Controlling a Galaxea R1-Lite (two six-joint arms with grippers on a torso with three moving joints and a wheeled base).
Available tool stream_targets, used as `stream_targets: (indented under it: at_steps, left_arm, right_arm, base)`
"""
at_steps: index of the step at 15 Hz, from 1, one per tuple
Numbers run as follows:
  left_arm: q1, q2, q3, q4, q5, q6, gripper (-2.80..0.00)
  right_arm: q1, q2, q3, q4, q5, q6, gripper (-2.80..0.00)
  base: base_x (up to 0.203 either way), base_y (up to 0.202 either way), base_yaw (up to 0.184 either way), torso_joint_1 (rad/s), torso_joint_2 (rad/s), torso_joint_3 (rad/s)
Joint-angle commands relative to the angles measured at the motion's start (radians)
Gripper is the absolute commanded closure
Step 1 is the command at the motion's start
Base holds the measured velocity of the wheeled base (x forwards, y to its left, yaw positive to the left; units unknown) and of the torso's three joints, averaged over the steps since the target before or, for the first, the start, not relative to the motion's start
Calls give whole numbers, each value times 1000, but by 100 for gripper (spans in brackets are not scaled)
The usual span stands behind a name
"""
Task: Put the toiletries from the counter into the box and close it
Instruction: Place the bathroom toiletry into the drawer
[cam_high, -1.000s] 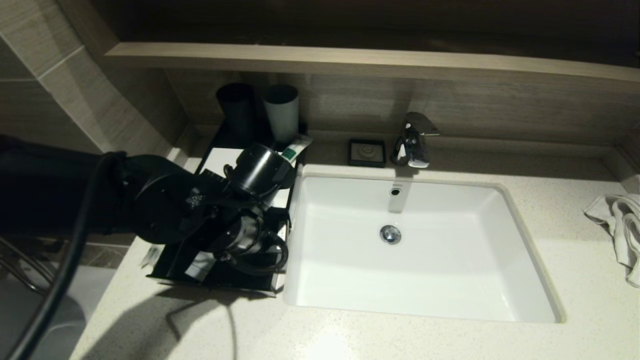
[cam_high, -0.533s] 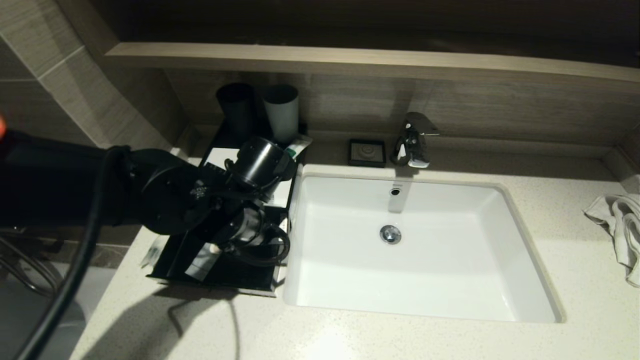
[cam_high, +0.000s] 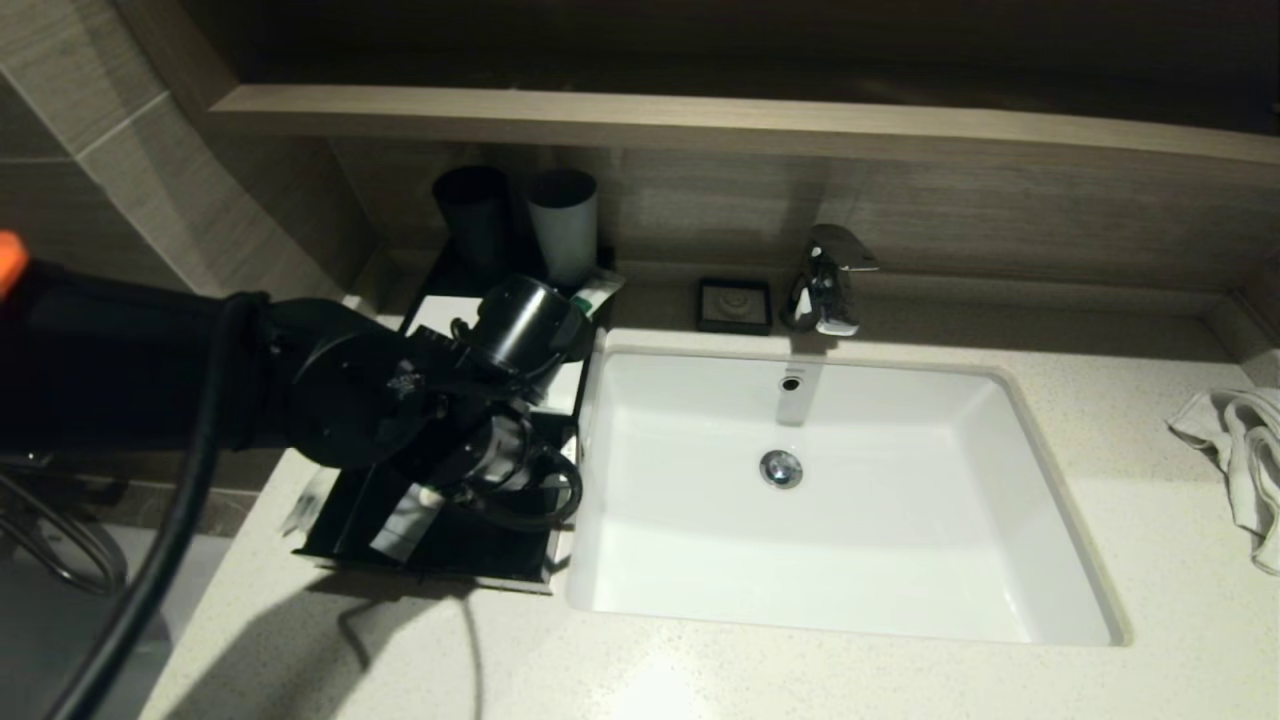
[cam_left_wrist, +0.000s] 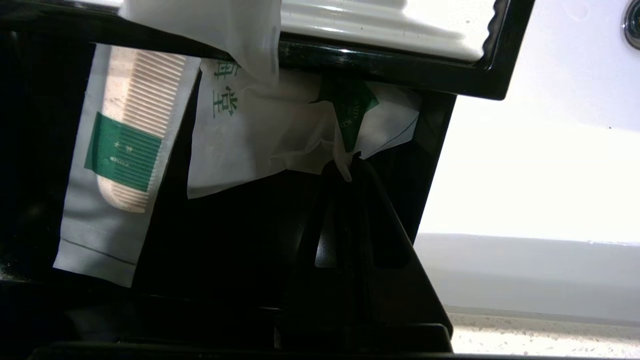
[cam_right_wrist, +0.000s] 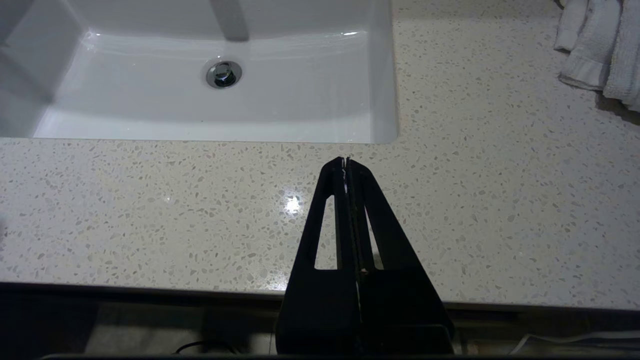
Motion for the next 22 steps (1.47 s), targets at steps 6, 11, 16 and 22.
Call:
stream_targets:
  at_steps: [6,11,16,22]
  left_arm:
    - [0,3,-13,10,3,-3,-236]
    - [1,-11,-2,13,4,-6,-280]
    - [6,-79,3,14,4,-11,-280]
    - [6,-174,-3,16,6,-2,-280]
  right_arm:
    - [0,0,0,0,0,1,0]
    - [0,0,0,0,0,1,0]
    - [0,0,0,0,0,1,0]
    - [0,0,0,0,0,1,0]
  base:
    - [0,0,0,0,0,0]
    - [0,0,0,0,0,0]
    - [0,0,0,0,0,0]
    - [0,0,0,0,0,0]
